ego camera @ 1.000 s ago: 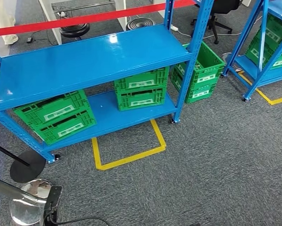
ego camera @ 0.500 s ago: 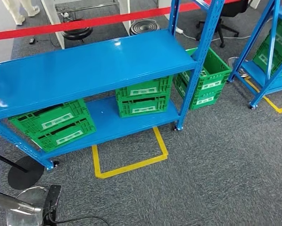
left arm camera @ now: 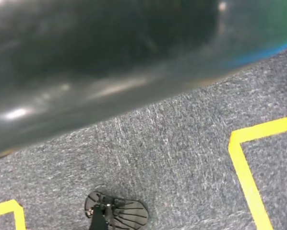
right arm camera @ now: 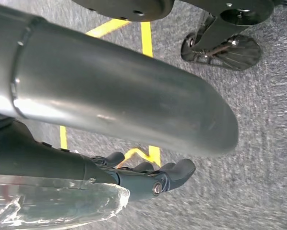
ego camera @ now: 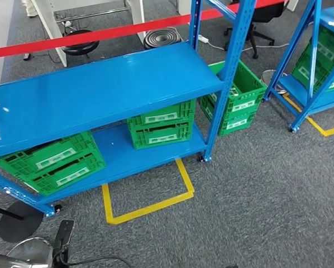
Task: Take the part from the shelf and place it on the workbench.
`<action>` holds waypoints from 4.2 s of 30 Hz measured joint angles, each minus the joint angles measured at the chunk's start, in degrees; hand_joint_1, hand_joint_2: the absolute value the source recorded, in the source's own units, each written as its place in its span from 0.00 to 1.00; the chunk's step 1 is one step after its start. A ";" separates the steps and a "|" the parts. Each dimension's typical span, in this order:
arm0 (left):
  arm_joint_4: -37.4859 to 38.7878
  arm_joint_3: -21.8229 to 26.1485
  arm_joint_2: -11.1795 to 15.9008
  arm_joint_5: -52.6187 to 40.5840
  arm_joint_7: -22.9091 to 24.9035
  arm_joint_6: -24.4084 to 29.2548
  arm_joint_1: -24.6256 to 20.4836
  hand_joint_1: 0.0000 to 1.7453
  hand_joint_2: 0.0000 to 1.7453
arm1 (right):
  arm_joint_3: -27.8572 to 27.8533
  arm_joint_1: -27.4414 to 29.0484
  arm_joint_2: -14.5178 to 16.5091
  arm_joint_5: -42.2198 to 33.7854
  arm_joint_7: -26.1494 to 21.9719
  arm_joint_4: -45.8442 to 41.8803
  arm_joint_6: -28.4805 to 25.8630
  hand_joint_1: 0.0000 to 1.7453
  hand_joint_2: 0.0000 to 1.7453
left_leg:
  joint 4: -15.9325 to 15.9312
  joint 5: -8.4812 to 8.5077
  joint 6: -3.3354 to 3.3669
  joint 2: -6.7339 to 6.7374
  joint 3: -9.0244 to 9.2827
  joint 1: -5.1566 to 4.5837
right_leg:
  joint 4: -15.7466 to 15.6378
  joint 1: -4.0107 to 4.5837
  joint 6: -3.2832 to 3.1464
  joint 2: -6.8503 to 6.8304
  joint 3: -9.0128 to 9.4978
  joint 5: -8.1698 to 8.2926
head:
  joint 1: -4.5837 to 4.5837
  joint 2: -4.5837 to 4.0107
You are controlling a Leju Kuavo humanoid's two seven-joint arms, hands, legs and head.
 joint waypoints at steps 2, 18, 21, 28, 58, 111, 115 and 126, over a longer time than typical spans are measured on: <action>0.00 0.02 -0.04 -0.01 -0.01 0.00 -0.03 0.00 0.00 | -0.01 0.01 -0.01 0.01 -0.01 -0.01 0.04 0.00 0.00 | -0.56 0.46 0.57 -0.05 1.06 0.19 | -0.03 0.08 0.77 -0.11 0.97 -0.38 | 0.09 -0.01; 0.00 0.17 -0.01 -0.18 -0.09 0.23 -0.38 0.00 0.00 | 0.03 0.03 -0.01 0.06 -0.53 -0.01 -0.21 0.00 0.00 | 1.02 -3.92 -0.81 -0.22 7.45 0.19 | 0.40 -0.04 -0.54 -1.13 -6.06 5.60 | 0.27 -0.02; 0.00 0.16 -0.11 -0.43 0.02 0.42 -0.48 0.00 0.00 | 0.03 -0.11 -0.01 0.08 -0.61 -0.01 -0.22 0.00 0.00 | 9.90 -6.72 -1.59 -0.19 2.11 0.27 | -0.09 -0.24 -1.20 -1.10 -5.11 5.16 | -0.03 -0.02; 0.00 0.19 -0.13 -0.67 1.07 1.97 -0.56 0.00 0.00 | 0.14 -0.10 -0.01 0.21 -0.61 -0.01 -0.21 0.00 0.00 | 2.88 -0.85 -0.99 -0.15 1.27 0.25 | -0.05 -0.08 -1.21 -0.78 -2.99 3.46 | -0.18 -0.02; 0.00 1.02 -0.33 -1.52 1.37 1.98 -0.75 0.00 0.00 | 1.28 0.00 -0.03 2.07 -0.41 -0.05 -0.08 0.00 1.00 | 5.01 -1.71 -0.99 1.07 1.34 0.26 | 0.07 -0.06 -1.11 -3.41 -2.68 2.75 | -0.67 -0.02; -0.06 0.23 -0.53 -3.05 3.50 2.81 -0.91 0.00 1.00 | 4.36 0.69 -0.35 -3.93 5.29 -0.40 -0.10 0.00 1.00 | 0.69 -2.16 -1.38 -0.53 3.60 0.55 | 0.23 -0.41 -0.55 -1.15 -3.78 3.78 | -0.88 -0.02; -0.07 -1.71 -0.20 -1.13 6.27 1.28 0.27 0.00 1.00 | 7.94 0.98 -1.11 -10.10 5.23 -1.81 0.86 0.00 1.00 | 13.92 -8.26 -2.05 -0.48 -2.54 0.66 | 0.17 -0.47 -1.26 -1.24 -3.81 3.75 | -1.20 -0.02; -0.07 -7.79 0.75 4.03 13.66 -2.84 4.37 0.00 0.00 | 19.21 1.66 -3.72 -26.57 5.32 -6.56 3.53 0.00 1.00 | -1.45 -0.83 -0.37 -0.25 4.47 0.52 | -0.93 0.06 -0.51 -1.36 -3.43 3.75 | -0.97 -0.02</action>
